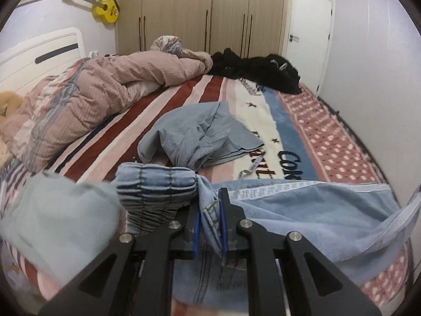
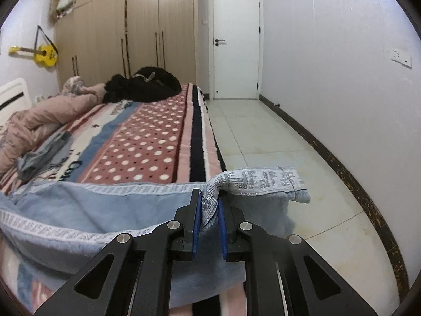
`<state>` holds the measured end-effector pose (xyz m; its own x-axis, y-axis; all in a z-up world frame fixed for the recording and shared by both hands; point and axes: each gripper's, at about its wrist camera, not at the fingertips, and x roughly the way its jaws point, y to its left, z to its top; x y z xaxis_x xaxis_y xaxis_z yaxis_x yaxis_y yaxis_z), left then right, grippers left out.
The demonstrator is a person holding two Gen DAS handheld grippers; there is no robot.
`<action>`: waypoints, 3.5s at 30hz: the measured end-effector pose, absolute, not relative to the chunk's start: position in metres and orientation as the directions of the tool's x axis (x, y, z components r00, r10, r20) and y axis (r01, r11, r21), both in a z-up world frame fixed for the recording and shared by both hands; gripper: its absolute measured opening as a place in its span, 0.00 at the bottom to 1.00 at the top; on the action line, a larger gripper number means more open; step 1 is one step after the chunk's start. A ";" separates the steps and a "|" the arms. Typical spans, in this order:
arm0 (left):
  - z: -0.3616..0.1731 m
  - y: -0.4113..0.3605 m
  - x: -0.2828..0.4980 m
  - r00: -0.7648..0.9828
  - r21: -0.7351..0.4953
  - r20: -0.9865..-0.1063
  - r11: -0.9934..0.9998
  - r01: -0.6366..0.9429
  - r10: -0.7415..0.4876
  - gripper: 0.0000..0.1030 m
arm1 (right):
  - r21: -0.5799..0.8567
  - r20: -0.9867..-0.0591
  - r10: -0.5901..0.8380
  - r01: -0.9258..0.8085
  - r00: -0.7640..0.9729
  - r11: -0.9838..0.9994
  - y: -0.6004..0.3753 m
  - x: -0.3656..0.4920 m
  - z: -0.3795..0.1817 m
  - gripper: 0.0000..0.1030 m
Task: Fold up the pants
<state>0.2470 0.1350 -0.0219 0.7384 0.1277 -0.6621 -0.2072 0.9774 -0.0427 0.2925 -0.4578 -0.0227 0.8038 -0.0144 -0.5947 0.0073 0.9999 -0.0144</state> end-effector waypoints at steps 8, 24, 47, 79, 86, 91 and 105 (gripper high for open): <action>-0.050 0.141 0.315 0.688 -0.017 -0.711 0.975 -0.220 0.143 0.10 | -0.061 -0.626 -0.055 0.022 0.778 0.998 -0.450 0.351 -0.043 0.06; -0.100 0.149 0.380 0.591 -0.014 -0.799 0.980 -0.200 0.109 0.13 | -0.106 -0.702 -0.106 0.044 0.704 0.993 -0.443 0.414 -0.093 0.07; -0.052 0.047 0.311 0.650 0.001 -0.749 0.981 0.195 -0.129 0.82 | 0.053 -0.700 0.375 -0.479 0.608 0.876 -0.268 0.347 -0.065 0.43; -0.078 0.074 0.360 0.697 0.008 -0.716 0.999 0.035 -0.019 0.83 | -0.006 -0.770 0.109 -0.179 0.629 0.984 -0.382 0.410 -0.078 0.49; -0.053 0.063 0.313 0.731 -0.008 -0.680 0.998 0.066 -0.054 0.84 | 0.184 -0.785 0.105 0.068 0.610 0.981 -0.514 0.376 -0.104 0.69; -0.052 0.056 0.296 0.725 -0.034 -0.685 0.997 0.068 -0.072 0.84 | 0.411 -0.756 0.263 0.122 0.600 0.903 -0.567 0.357 -0.142 0.72; -0.060 0.078 0.252 0.716 -0.075 -0.697 0.996 -0.043 -0.021 0.84 | 0.604 -0.681 0.401 0.162 0.612 0.780 -0.594 0.346 -0.184 0.41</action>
